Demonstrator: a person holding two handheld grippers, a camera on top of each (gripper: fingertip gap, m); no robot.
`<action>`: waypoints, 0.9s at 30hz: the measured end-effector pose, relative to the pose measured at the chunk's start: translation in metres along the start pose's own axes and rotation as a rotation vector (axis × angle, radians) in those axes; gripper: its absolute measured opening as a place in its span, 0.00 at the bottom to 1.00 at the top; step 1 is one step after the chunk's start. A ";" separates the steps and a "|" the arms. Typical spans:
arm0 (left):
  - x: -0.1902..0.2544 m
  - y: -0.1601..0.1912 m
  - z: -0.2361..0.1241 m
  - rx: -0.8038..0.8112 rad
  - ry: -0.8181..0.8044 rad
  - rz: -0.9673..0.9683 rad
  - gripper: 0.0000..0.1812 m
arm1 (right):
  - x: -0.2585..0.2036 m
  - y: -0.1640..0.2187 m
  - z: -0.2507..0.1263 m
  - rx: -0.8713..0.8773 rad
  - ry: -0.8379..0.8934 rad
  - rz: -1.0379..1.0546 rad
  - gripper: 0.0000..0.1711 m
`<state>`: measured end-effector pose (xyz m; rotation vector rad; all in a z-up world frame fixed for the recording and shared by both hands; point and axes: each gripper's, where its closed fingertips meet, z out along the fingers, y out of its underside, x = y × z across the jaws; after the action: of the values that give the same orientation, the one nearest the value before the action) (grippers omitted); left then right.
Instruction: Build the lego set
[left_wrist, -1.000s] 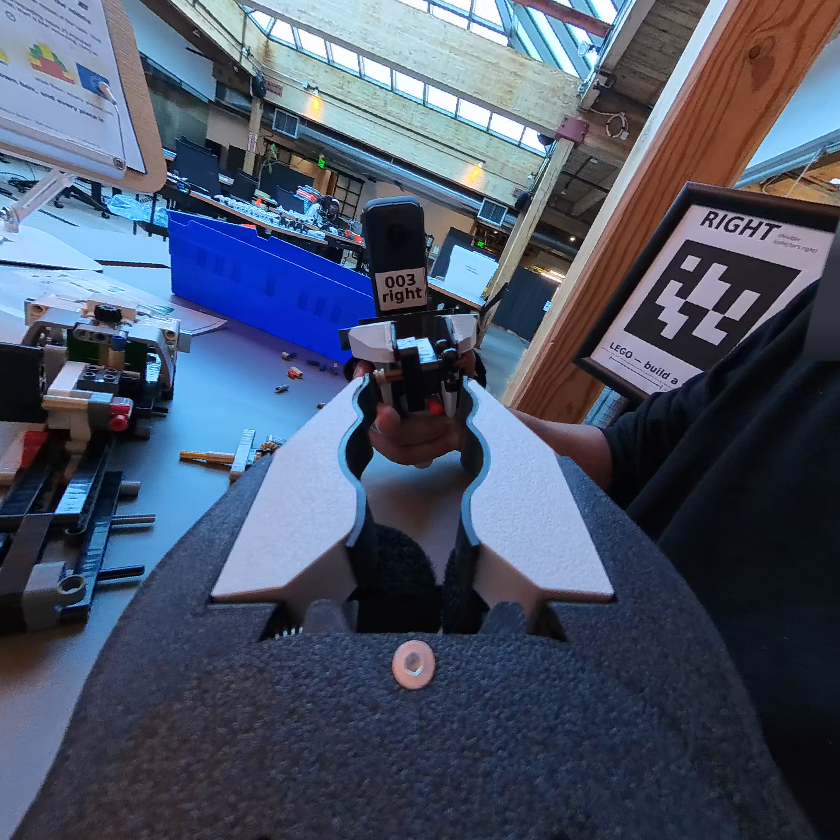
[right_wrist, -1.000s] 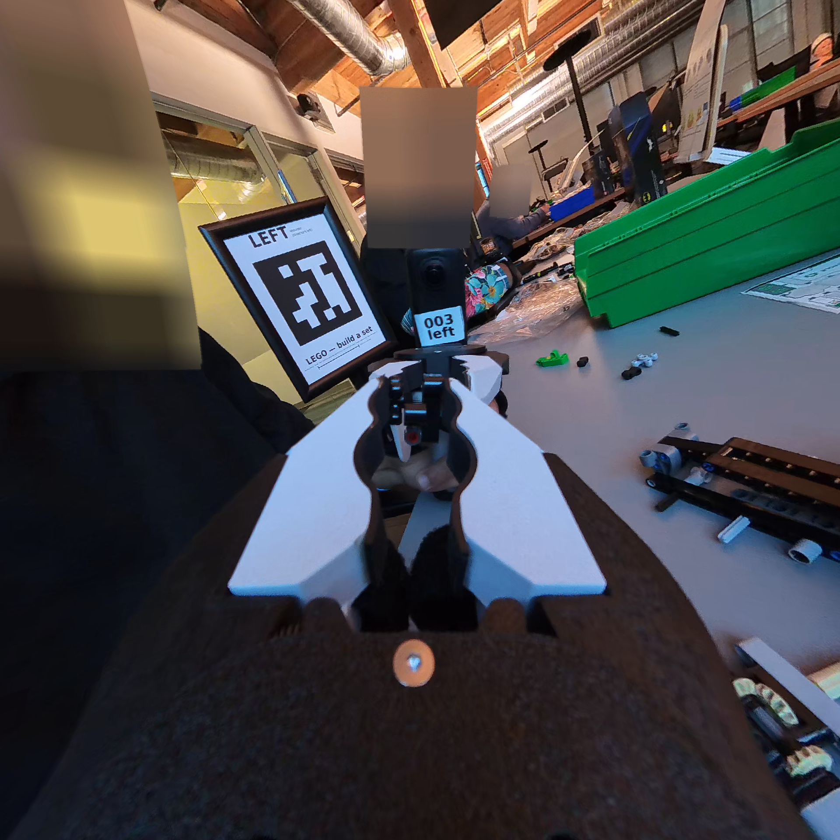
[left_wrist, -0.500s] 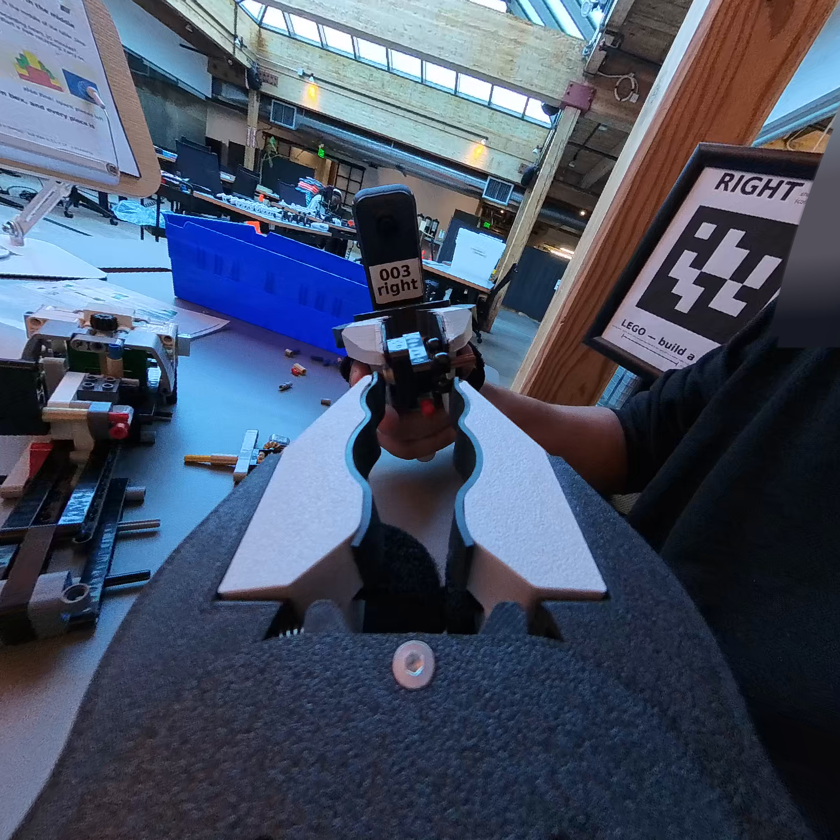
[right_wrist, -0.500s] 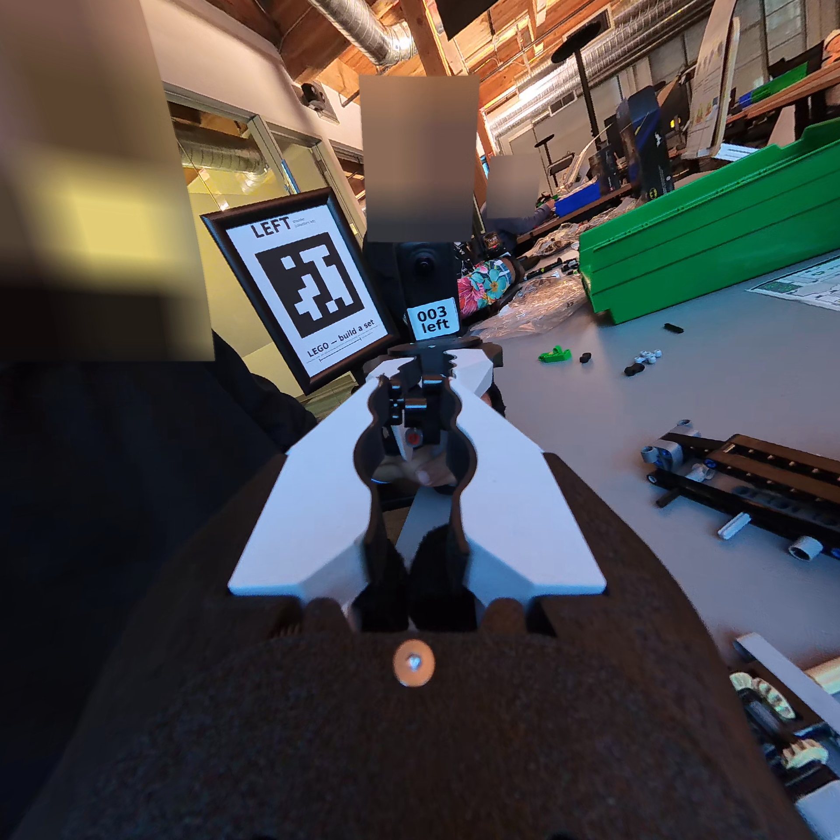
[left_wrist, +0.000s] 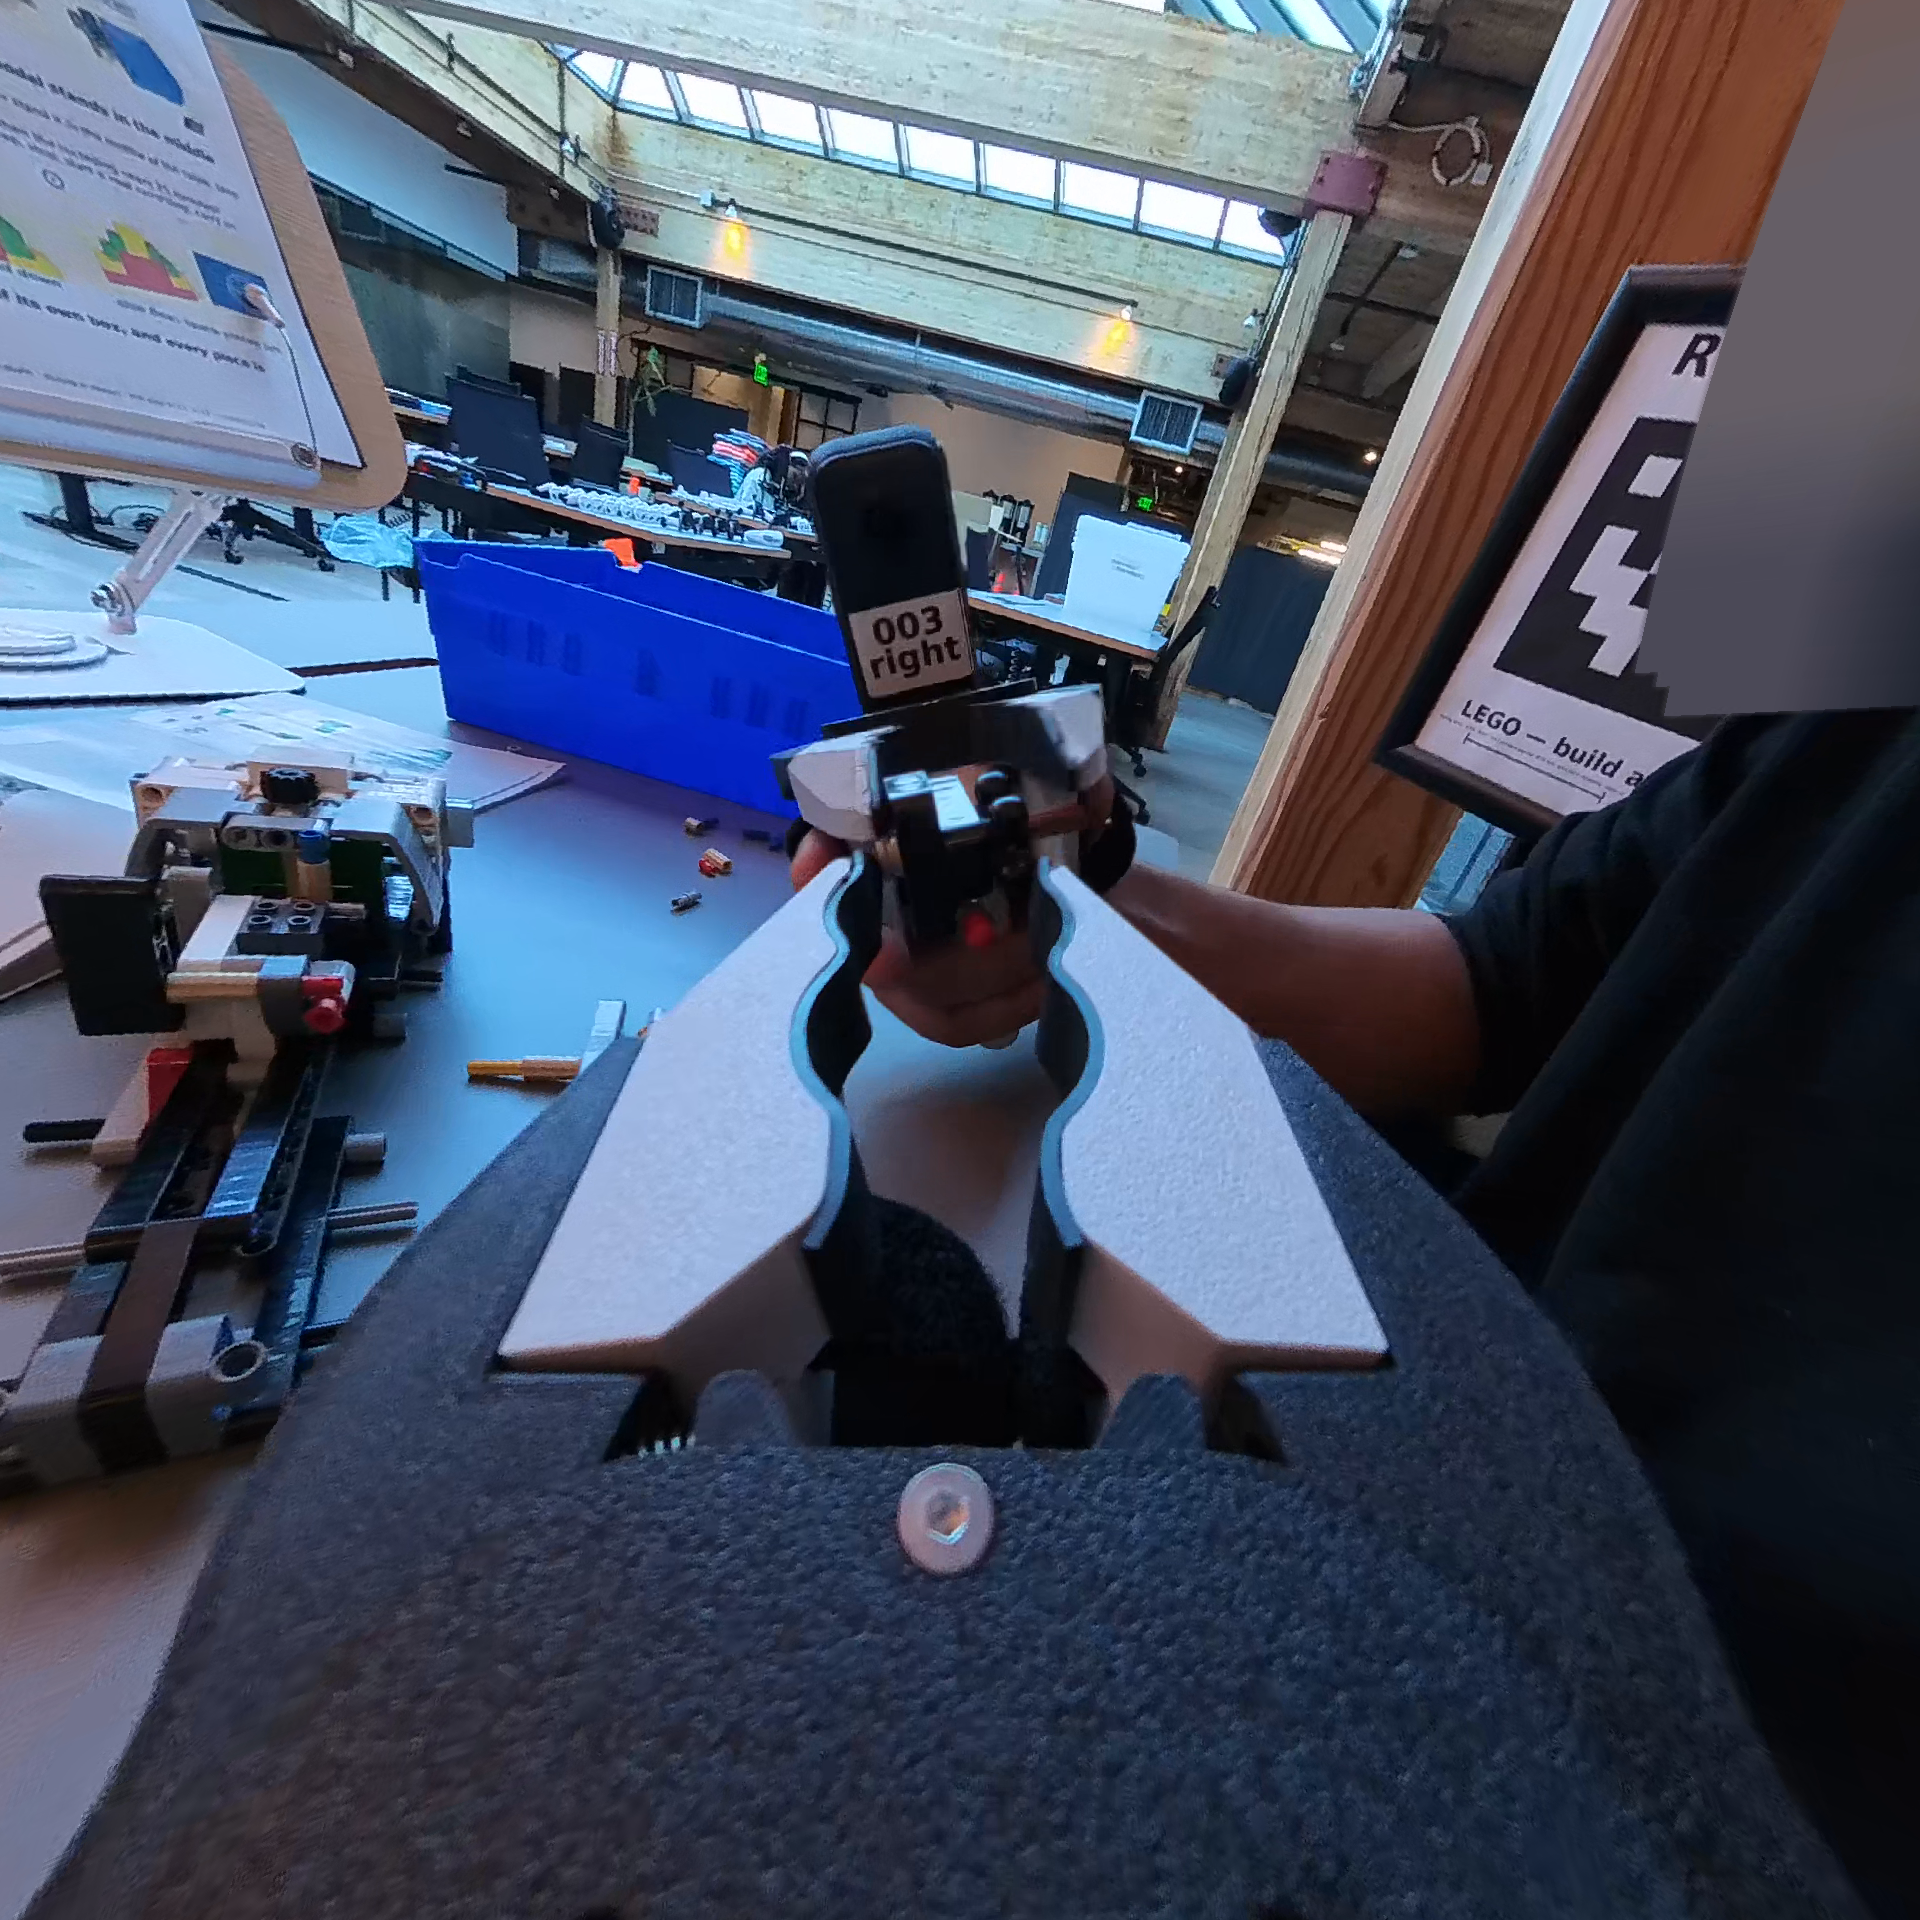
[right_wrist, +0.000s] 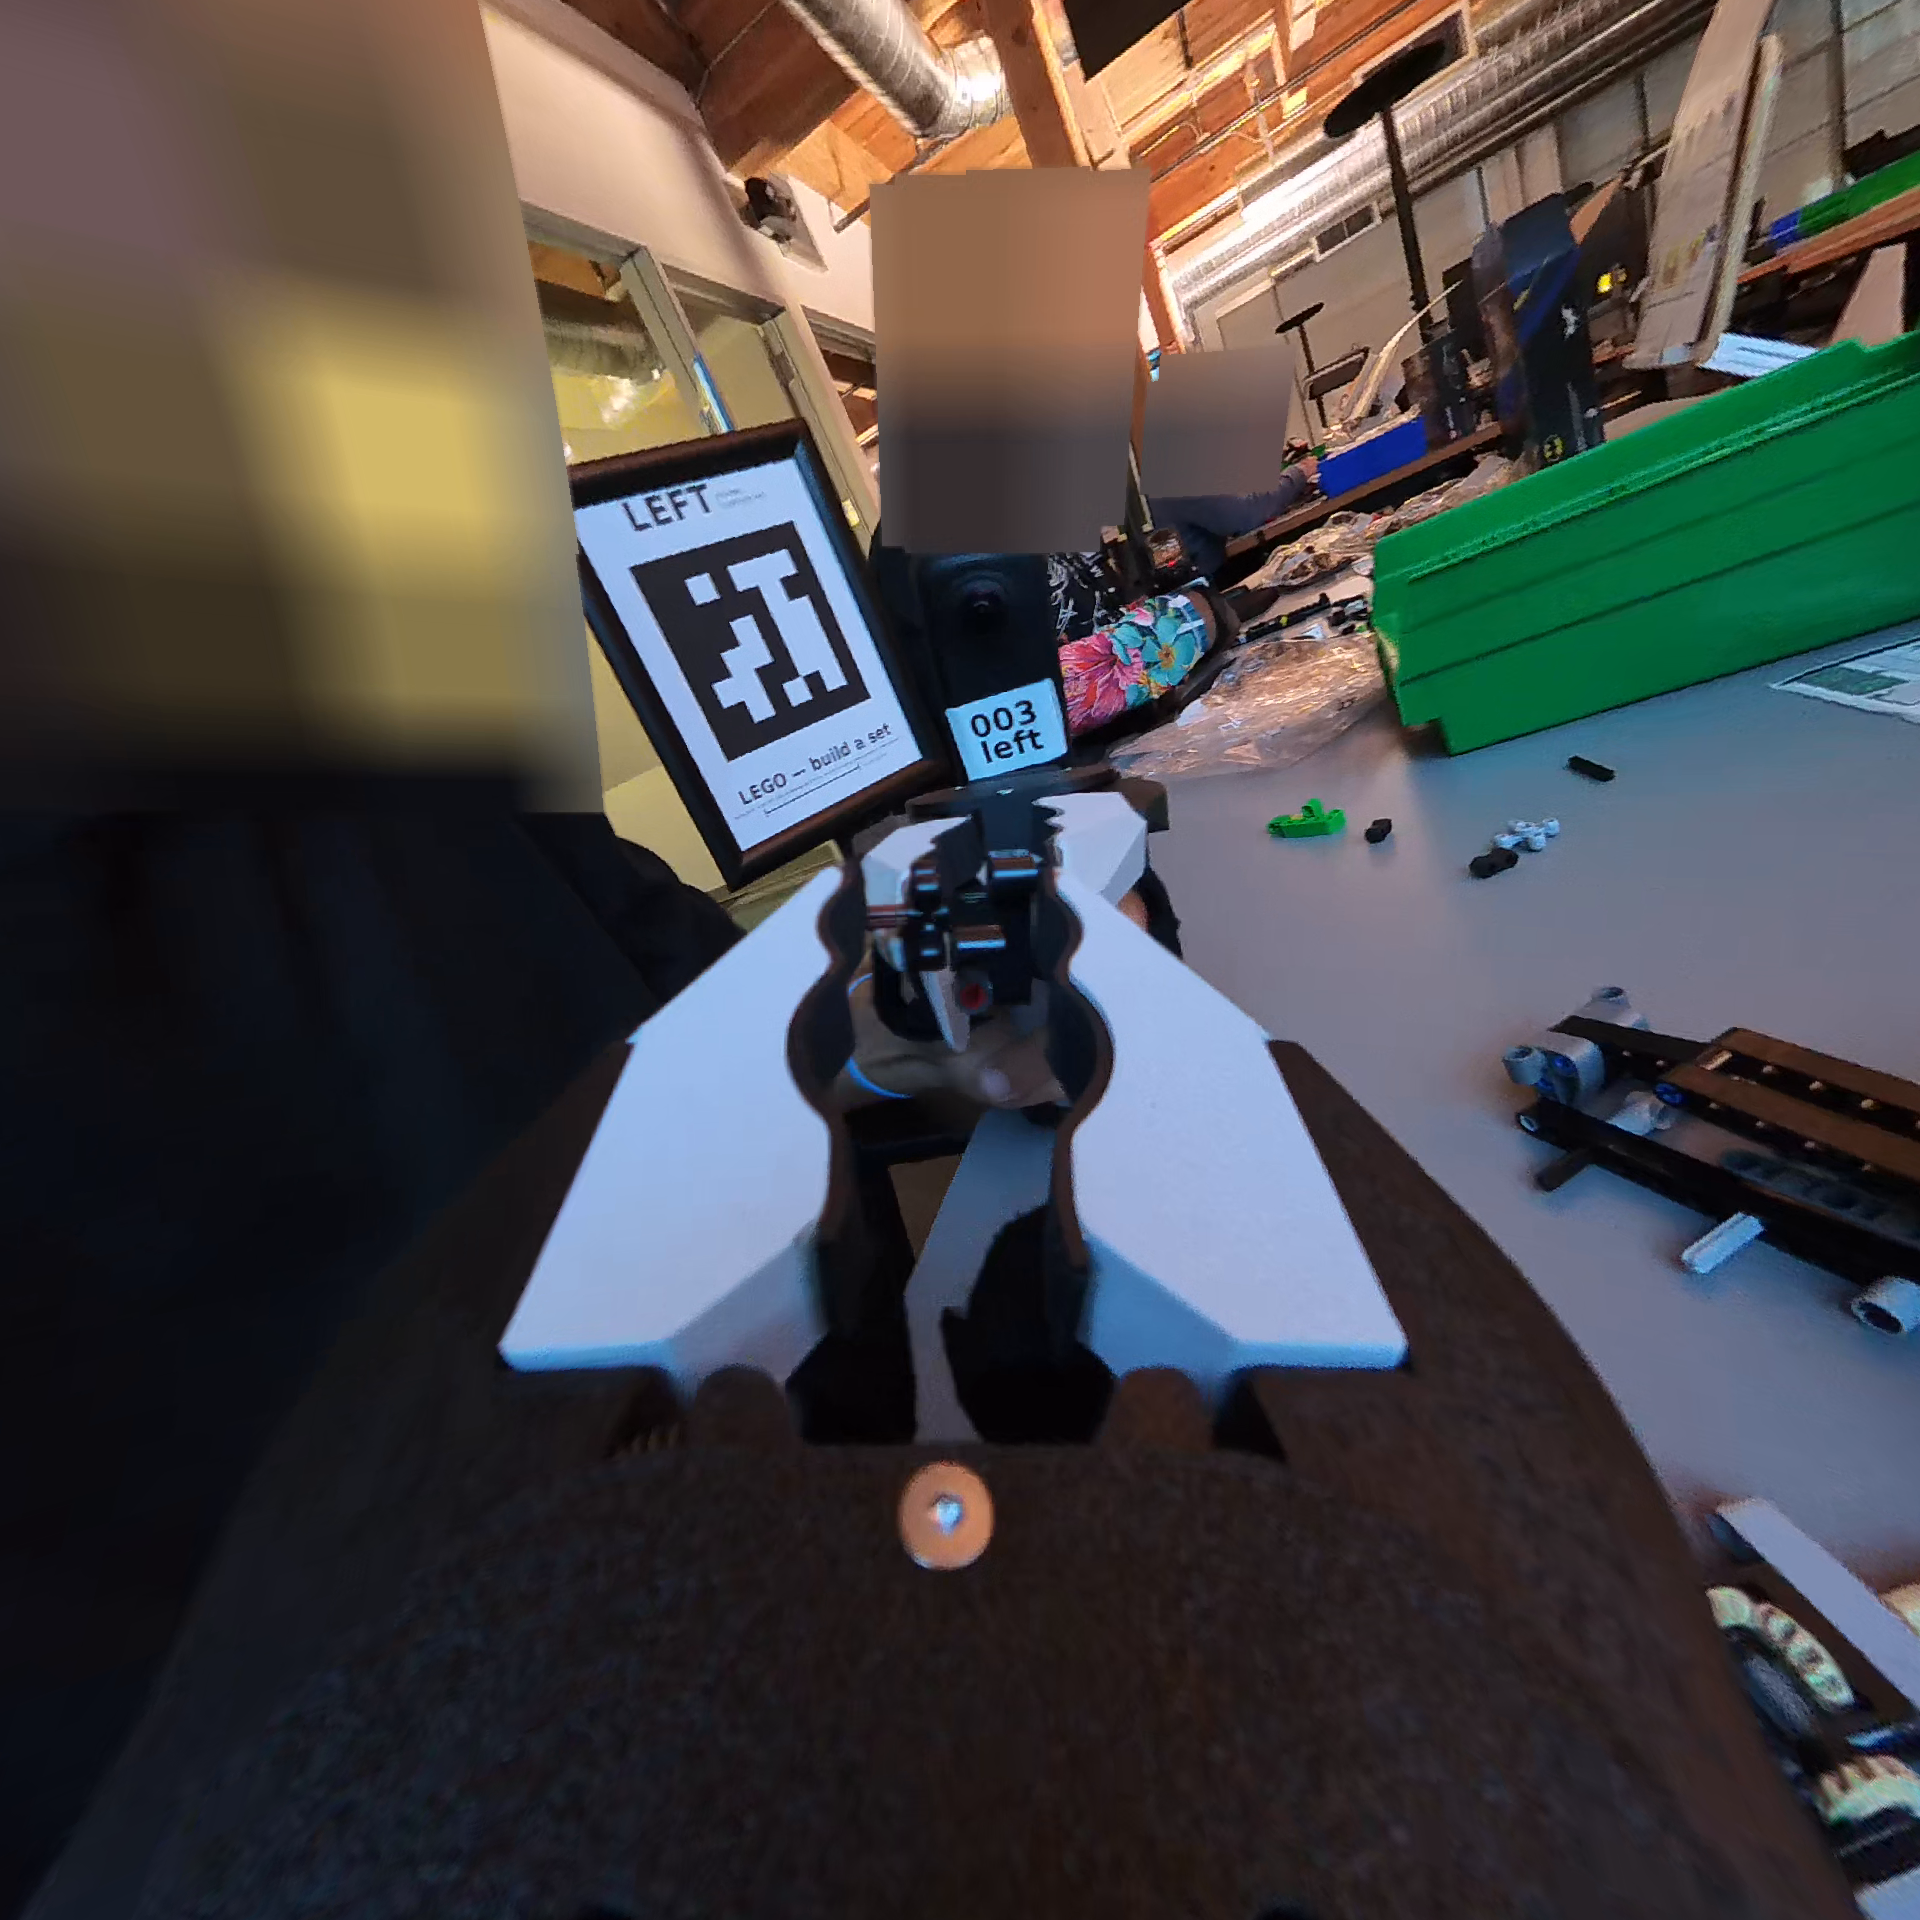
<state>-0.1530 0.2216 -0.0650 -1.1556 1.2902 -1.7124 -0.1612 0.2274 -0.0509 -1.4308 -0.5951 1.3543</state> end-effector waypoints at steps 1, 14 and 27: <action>0.000 -0.001 -0.001 0.000 0.000 0.009 0.14 | -0.002 0.000 -0.001 -0.004 -0.015 0.010 0.20; 0.007 -0.001 -0.002 0.004 0.053 -0.005 0.14 | 0.000 0.002 0.003 -0.077 -0.027 -0.043 0.16; 0.013 -0.001 0.001 -0.007 -0.010 0.190 0.14 | -0.011 0.002 0.005 -0.066 -0.039 -0.141 0.12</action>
<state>-0.1569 0.2095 -0.0608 -1.0101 1.3545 -1.5630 -0.1686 0.2189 -0.0473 -1.3907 -0.7583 1.2636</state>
